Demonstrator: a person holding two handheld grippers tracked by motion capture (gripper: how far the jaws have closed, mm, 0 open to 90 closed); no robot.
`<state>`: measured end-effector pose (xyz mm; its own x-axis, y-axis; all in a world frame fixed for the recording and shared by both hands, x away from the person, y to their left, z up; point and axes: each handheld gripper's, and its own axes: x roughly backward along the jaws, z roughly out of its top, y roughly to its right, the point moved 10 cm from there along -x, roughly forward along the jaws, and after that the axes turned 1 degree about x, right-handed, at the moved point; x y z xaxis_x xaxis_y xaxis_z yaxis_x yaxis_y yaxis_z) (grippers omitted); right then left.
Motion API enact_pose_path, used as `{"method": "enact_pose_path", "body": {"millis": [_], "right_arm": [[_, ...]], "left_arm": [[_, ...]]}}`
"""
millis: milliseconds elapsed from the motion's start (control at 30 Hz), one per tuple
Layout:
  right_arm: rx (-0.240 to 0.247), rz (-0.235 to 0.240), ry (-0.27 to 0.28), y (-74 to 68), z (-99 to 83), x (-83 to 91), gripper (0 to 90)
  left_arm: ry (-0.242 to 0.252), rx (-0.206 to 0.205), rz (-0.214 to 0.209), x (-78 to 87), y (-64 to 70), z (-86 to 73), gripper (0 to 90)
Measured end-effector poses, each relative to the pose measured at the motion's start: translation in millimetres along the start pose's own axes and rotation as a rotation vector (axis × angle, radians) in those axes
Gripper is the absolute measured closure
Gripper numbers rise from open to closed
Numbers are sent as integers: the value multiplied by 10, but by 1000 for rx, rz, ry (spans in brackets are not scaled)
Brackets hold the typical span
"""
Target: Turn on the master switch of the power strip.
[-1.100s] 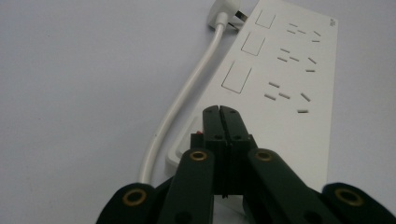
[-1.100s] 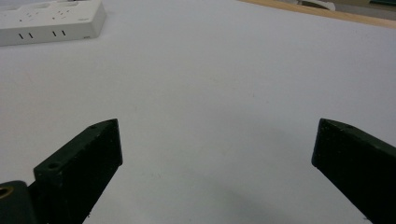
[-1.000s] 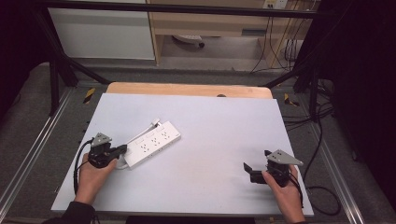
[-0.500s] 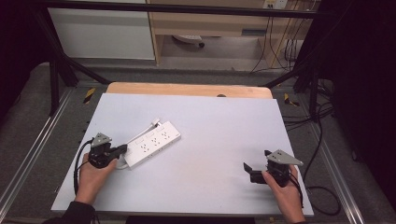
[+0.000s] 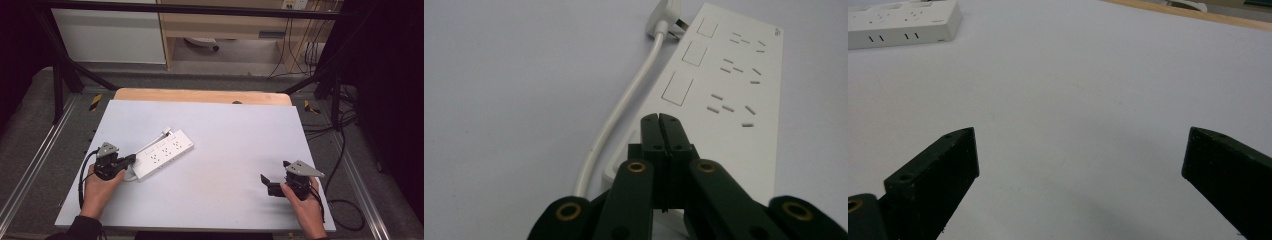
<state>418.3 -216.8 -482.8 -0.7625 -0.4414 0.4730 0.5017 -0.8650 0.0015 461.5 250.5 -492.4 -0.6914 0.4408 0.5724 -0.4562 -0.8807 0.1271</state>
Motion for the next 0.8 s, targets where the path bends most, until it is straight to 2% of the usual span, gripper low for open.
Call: {"method": "enact_pose_path", "body": {"millis": [267,800], "right_arm": [[0,2,-2,-3,-2,-3,22],[2,2,-3,-14,-2,-1,22]], "left_arm": [[53,-12,-6,29,26,78,900],[118,15,11,23,61,178,522]]}}
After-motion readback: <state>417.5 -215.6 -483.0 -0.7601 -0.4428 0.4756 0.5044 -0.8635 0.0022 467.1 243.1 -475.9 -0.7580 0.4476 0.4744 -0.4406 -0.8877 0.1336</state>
